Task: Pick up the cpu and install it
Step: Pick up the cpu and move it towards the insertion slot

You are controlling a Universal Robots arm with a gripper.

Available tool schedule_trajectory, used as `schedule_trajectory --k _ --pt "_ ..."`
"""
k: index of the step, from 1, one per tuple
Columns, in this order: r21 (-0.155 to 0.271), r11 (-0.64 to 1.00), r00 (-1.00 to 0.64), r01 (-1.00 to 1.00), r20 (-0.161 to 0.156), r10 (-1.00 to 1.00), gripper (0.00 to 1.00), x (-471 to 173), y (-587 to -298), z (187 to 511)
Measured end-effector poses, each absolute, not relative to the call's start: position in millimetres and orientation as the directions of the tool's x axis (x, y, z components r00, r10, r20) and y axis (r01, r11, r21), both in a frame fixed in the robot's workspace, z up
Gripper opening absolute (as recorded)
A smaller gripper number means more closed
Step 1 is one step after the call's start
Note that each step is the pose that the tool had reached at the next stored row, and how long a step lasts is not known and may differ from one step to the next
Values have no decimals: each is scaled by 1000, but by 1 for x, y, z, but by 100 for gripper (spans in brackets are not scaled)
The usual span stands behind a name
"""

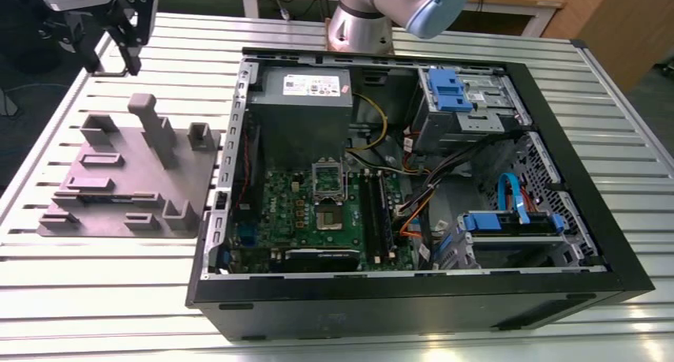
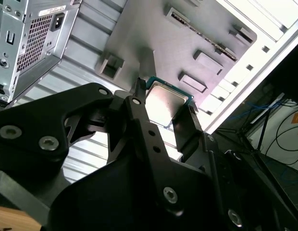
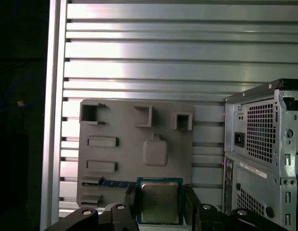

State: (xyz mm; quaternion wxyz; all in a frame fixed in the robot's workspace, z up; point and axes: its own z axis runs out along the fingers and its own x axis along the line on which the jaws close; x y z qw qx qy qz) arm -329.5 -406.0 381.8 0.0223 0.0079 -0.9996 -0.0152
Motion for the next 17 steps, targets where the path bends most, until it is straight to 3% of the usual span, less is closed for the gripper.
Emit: schedule_trajectory --k 17 --pt "31 999 -999 -15 44 -17 47 -300 -406 382"
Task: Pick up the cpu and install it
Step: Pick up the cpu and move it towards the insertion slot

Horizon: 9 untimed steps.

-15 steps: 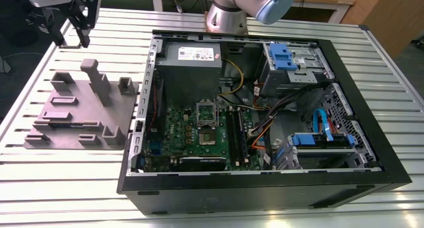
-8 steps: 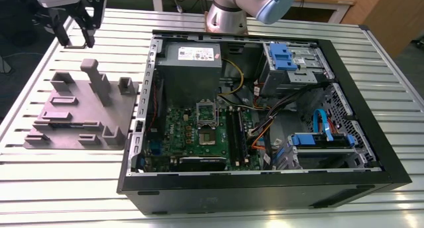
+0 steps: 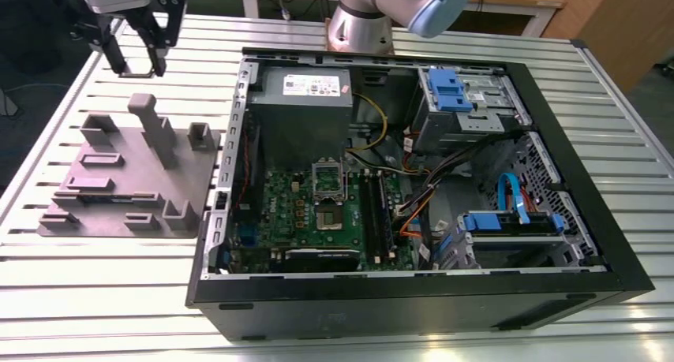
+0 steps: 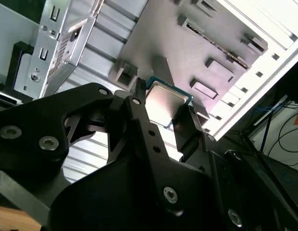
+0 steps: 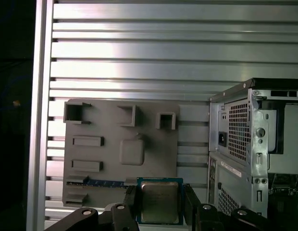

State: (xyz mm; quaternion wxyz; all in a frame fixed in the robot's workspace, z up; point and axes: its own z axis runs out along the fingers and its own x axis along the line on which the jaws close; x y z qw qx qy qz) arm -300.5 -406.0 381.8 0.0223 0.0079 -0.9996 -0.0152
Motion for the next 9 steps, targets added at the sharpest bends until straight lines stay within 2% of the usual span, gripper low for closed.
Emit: schedule_trajectory --k 9 --pt "31 999 -999 -15 44 -16 47 -274 -406 382"
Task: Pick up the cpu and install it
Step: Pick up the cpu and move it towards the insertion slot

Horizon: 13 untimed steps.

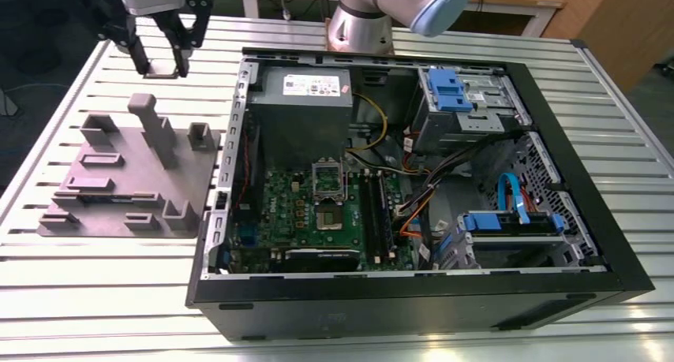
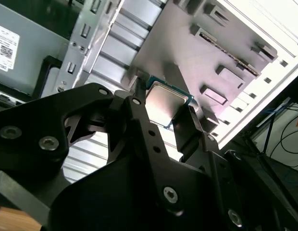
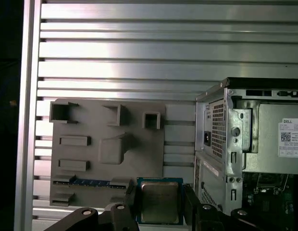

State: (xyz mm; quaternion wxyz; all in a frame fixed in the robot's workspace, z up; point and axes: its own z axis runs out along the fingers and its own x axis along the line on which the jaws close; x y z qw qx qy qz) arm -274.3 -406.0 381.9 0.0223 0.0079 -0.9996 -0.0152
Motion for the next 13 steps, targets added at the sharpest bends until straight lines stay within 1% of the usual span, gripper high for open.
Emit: schedule_trajectory --k 7,13 --pt "31 999 -999 -15 44 -17 47 -248 -406 382" --pt "31 999 -999 -15 44 -16 47 -245 -406 382"
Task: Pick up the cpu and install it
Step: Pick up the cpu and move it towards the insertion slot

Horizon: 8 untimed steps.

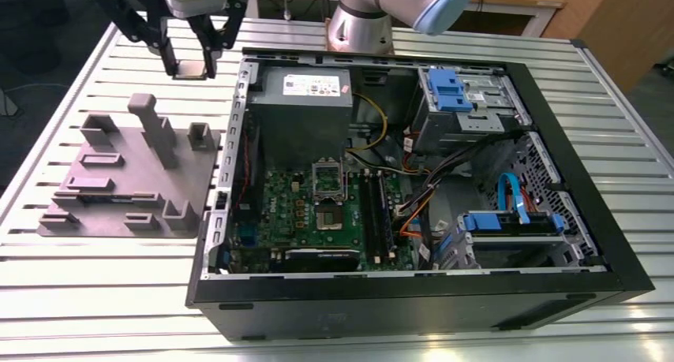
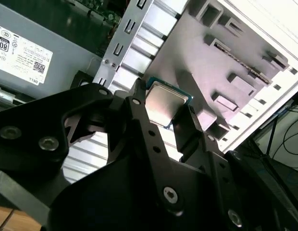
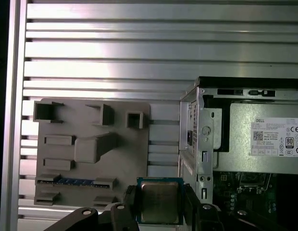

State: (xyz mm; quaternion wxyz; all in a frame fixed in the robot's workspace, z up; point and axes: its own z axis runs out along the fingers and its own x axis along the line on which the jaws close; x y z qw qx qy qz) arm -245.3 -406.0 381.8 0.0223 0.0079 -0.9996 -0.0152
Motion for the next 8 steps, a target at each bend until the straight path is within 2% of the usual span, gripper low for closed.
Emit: schedule_trajectory --k 8 --pt "31 999 -999 -15 44 -16 47 -245 -426 382"
